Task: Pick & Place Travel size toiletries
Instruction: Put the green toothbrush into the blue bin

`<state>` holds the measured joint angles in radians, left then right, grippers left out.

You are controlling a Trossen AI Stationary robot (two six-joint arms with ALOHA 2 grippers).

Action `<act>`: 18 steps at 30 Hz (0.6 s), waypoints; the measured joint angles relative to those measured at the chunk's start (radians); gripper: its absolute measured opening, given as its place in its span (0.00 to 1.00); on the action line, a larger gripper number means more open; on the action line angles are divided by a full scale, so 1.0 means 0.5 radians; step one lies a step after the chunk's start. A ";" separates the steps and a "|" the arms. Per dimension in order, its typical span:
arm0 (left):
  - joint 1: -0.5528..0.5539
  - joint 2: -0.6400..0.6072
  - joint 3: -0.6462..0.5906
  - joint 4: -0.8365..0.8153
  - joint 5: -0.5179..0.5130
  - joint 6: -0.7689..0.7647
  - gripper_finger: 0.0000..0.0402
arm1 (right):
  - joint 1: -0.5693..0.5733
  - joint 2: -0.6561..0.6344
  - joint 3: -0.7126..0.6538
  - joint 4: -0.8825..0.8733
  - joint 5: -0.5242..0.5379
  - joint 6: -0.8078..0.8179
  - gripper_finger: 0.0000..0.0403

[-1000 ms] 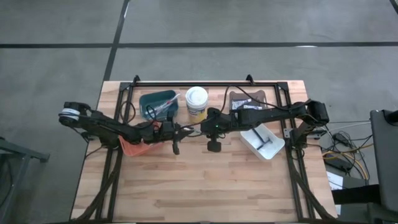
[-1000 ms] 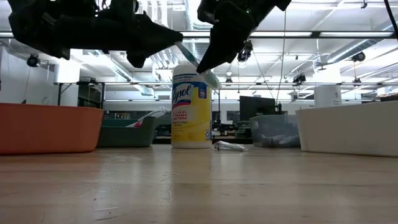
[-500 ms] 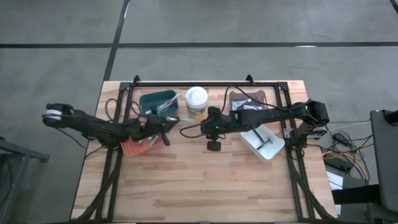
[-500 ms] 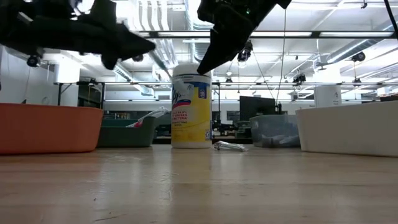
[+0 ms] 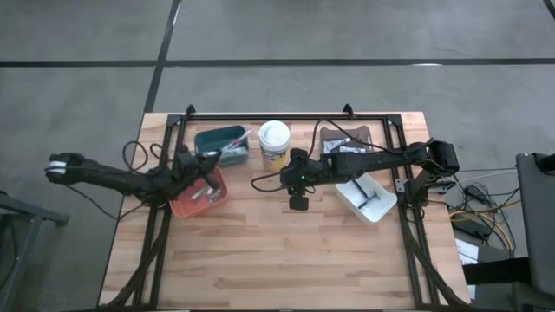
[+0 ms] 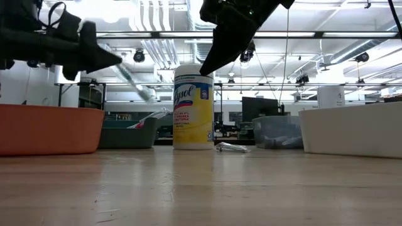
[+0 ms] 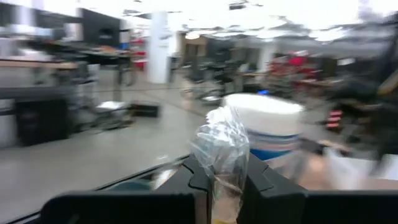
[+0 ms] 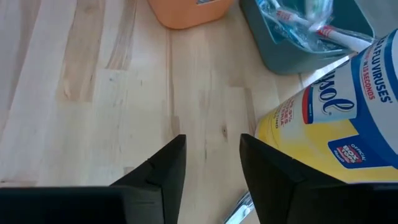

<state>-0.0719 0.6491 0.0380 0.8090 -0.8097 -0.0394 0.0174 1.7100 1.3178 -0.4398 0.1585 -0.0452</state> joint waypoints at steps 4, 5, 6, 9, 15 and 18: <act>0.000 -0.071 0.000 -0.217 -0.251 -0.022 0.08 | 0.000 0.000 0.000 0.000 0.000 0.000 0.37; 0.000 -0.076 0.000 -0.263 -0.273 -0.045 0.08 | 0.000 0.000 0.000 0.000 0.001 0.000 0.37; 0.002 -0.076 0.000 -0.301 -0.283 -0.068 0.08 | 0.000 0.000 0.000 0.000 0.001 0.000 0.37; 0.023 -0.075 0.000 -0.398 -0.284 -0.147 0.08 | 0.000 0.000 0.000 0.000 0.001 0.000 0.37; 0.124 -0.071 0.000 -0.451 -0.223 -0.195 0.08 | 0.000 0.000 0.000 0.003 0.001 -0.001 0.35; 0.236 -0.072 0.000 -0.493 -0.172 -0.229 0.08 | 0.000 0.000 0.000 0.003 0.001 -0.001 0.34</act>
<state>0.0460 0.6133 0.0380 0.5625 -0.8957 -0.1540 0.0174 1.7100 1.3178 -0.4381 0.1589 -0.0456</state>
